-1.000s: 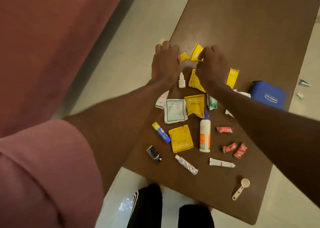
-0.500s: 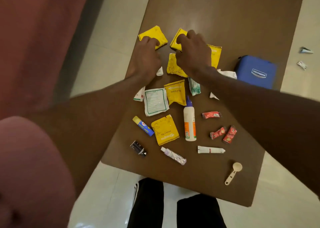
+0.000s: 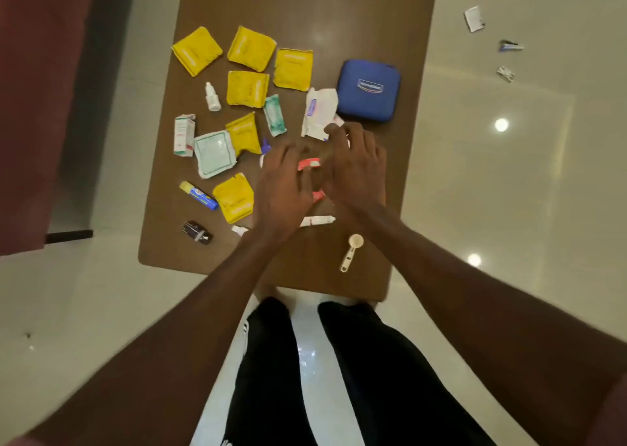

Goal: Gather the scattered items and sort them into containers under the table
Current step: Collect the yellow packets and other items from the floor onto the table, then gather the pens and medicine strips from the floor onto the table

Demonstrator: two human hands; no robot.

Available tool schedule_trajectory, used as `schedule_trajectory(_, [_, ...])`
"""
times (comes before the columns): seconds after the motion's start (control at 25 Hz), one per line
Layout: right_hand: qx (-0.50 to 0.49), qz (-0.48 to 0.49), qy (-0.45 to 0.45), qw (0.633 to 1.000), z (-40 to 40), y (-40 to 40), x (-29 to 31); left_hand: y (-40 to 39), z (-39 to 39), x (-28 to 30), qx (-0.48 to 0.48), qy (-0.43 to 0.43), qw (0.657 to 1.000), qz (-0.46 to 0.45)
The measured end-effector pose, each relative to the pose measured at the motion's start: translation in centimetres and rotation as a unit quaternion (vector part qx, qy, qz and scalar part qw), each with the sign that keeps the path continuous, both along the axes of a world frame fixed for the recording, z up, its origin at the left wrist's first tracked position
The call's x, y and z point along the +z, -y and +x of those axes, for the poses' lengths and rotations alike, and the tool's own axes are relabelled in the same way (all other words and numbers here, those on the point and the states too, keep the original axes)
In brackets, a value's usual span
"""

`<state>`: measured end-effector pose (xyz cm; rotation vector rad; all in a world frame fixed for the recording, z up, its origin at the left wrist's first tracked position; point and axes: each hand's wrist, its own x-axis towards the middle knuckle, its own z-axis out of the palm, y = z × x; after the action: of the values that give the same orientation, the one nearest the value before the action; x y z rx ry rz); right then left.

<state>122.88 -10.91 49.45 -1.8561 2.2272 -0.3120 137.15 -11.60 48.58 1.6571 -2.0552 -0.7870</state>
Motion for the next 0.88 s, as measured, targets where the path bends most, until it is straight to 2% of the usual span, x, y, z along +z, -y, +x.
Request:
schedule_trajectory(0.24, [-0.067,0.026,0.051,0.996,-8.8,-9.8,1.9,-8.9,-8.8,2.2,0.021,0.016,0.999,0.032])
schedule_trajectory(0.52, [-0.122,0.031,0.1,0.987,-17.8,-17.1,9.2,-14.1,-17.2,9.7,-0.013,0.036,0.998,0.055])
schedule_trajectory(0.72, [-0.157,0.034,0.101,0.982,-24.4,-17.3,10.9,-13.3,-23.7,10.4,-0.017,0.023,0.996,0.086])
schedule_trajectory(0.88, [-0.141,0.052,0.108,0.983,-30.8,-14.2,9.8,-10.9,-29.5,8.5,0.017,0.026,0.993,0.118])
